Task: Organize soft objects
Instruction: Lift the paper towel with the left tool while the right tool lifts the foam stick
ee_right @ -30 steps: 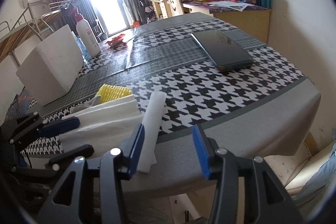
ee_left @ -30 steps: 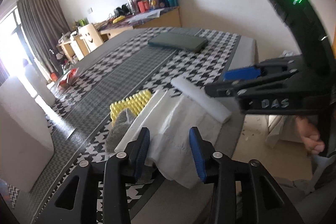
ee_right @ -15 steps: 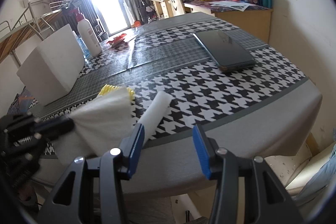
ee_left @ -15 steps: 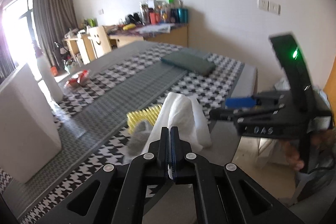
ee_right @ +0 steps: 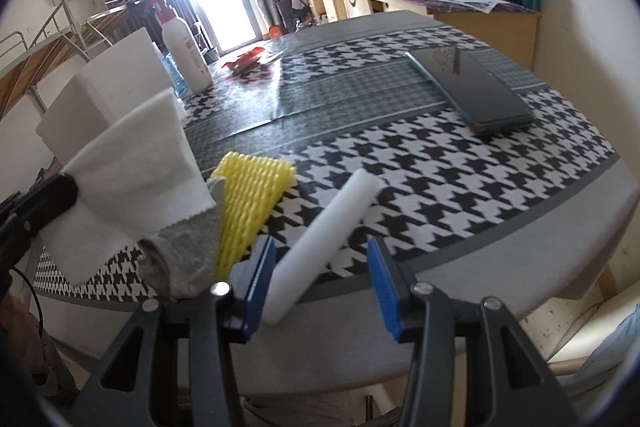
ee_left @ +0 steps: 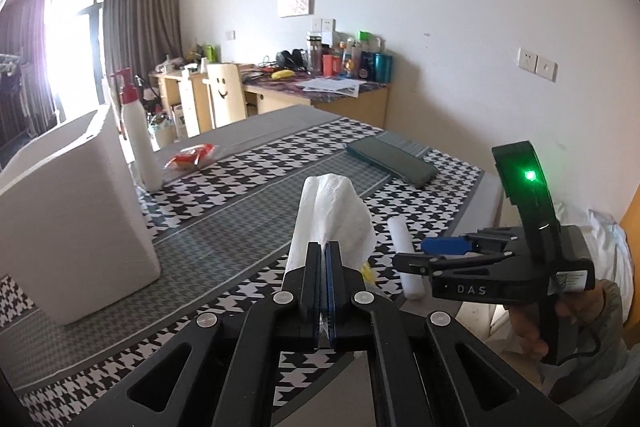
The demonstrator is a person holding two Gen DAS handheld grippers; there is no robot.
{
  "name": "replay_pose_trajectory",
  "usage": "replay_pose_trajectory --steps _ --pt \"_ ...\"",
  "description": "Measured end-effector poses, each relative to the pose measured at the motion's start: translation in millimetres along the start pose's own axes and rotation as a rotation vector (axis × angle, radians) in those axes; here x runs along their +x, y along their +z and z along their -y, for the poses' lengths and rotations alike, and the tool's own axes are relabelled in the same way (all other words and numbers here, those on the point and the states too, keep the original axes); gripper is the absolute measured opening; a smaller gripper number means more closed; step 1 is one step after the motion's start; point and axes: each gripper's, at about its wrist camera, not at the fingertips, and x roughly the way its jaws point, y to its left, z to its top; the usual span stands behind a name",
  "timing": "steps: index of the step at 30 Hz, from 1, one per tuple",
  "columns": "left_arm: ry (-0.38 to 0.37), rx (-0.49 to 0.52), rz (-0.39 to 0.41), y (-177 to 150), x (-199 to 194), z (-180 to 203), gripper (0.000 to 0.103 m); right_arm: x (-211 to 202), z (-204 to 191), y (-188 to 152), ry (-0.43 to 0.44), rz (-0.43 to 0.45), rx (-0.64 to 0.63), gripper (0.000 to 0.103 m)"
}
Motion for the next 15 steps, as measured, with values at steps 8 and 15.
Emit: replay_pose_trajectory --steps 8,15 --pt "0.016 -0.031 0.025 -1.2 -10.7 -13.5 0.002 6.3 -11.8 3.5 -0.053 -0.027 -0.014 0.052" --pt "0.018 -0.043 0.023 -6.7 -16.0 -19.2 0.002 8.4 -20.7 3.6 -0.134 -0.057 -0.040 0.022"
